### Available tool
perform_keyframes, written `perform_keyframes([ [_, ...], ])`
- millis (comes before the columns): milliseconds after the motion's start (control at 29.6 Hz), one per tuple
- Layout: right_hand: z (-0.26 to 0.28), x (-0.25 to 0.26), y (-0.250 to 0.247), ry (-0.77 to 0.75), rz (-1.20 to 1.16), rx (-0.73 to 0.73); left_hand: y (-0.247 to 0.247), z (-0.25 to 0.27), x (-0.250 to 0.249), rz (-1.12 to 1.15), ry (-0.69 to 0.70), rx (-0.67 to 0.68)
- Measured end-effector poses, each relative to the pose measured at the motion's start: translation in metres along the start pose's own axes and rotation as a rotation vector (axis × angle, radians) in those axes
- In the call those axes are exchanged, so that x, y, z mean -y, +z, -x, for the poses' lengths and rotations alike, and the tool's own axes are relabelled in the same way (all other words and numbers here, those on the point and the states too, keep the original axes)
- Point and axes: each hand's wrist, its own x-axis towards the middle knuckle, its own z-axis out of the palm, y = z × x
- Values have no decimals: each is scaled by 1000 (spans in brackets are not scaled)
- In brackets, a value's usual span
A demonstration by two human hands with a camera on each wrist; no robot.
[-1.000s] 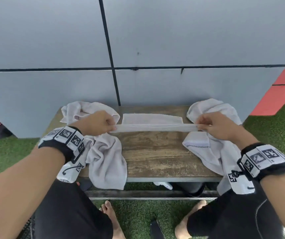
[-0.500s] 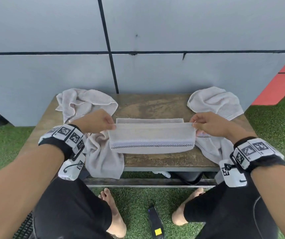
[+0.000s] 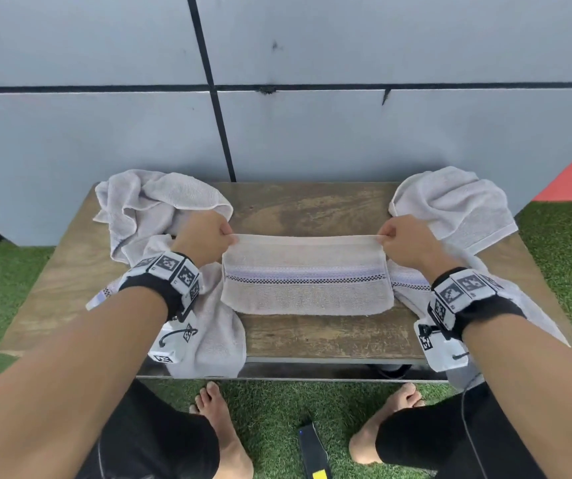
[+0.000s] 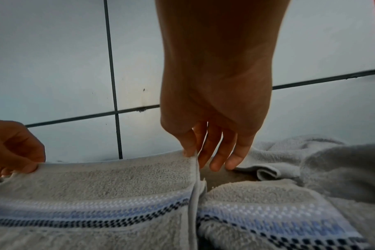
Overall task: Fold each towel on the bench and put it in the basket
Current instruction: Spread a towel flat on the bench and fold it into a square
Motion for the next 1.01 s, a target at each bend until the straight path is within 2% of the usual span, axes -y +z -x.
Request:
perform_keyframes([
  [135, -15, -1, 17, 9, 73, 37, 21, -17, 18, -8, -34, 56],
  [270, -24, -6, 30, -7, 130, 44, 34, -25, 28, 15, -4, 106],
  [472, -30, -6, 31, -42, 164, 88, 32, -34, 30, -27, 42, 163],
  [641, -28, -5, 25, -28, 133, 63, 22, -32, 19, -37, 45, 163],
  [742, -25, -3, 16, -45, 73, 6, 6, -31, 8, -40, 80, 96],
  [844, -28, 2, -1, -89, -28, -105, -19, -34, -2, 14, 142, -31],
  [911, -30, 4, -16, -149, -70, -229, -36, -34, -5, 53, 209, -151],
  [1012, -22, 7, -34, -255, -173, -429, -55, -22, -6, 130, 387, -387],
])
